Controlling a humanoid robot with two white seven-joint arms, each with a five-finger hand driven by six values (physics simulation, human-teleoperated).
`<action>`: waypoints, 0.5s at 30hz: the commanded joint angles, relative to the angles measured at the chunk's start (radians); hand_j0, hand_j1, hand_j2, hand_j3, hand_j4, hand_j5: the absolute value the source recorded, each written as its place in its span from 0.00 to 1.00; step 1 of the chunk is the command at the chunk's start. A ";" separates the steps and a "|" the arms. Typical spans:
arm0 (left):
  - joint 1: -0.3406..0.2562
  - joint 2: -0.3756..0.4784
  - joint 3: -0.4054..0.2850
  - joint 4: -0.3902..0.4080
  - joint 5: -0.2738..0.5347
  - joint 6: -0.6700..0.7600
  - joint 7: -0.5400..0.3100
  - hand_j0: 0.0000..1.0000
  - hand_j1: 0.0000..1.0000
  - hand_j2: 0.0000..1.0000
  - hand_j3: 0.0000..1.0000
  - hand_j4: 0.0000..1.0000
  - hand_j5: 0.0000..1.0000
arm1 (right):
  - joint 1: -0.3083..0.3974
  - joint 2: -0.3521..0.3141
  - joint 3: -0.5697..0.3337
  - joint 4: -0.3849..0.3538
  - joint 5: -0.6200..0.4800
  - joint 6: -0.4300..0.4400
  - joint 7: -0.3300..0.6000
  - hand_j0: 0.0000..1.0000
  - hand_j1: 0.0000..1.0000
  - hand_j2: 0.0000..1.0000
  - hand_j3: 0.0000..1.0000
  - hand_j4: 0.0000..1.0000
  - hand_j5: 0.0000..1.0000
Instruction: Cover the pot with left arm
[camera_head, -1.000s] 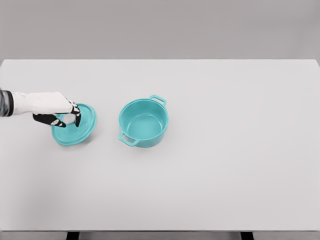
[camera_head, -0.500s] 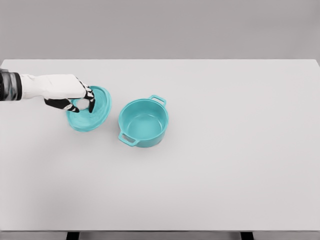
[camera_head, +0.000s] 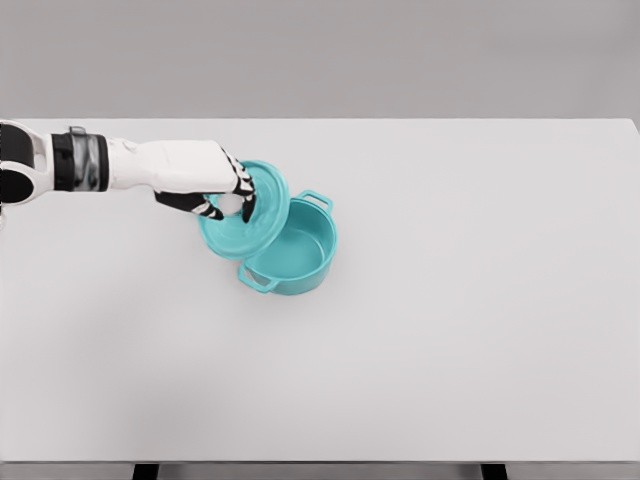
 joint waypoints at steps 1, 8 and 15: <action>0.000 -0.019 -0.007 -0.009 0.009 0.003 0.001 0.46 0.46 0.46 0.46 0.46 0.46 | 0.000 0.000 0.000 0.000 0.000 0.000 0.000 1.00 1.00 1.00 1.00 1.00 1.00; -0.002 -0.065 -0.018 -0.006 0.007 0.003 0.001 0.46 0.46 0.46 0.46 0.46 0.46 | 0.000 0.000 0.000 0.000 0.000 0.000 0.000 1.00 1.00 1.00 1.00 1.00 1.00; -0.002 -0.082 -0.022 -0.005 0.004 0.003 0.001 0.48 0.48 0.48 0.48 0.48 0.48 | 0.000 0.000 0.000 0.000 0.000 0.000 0.000 1.00 1.00 1.00 1.00 1.00 1.00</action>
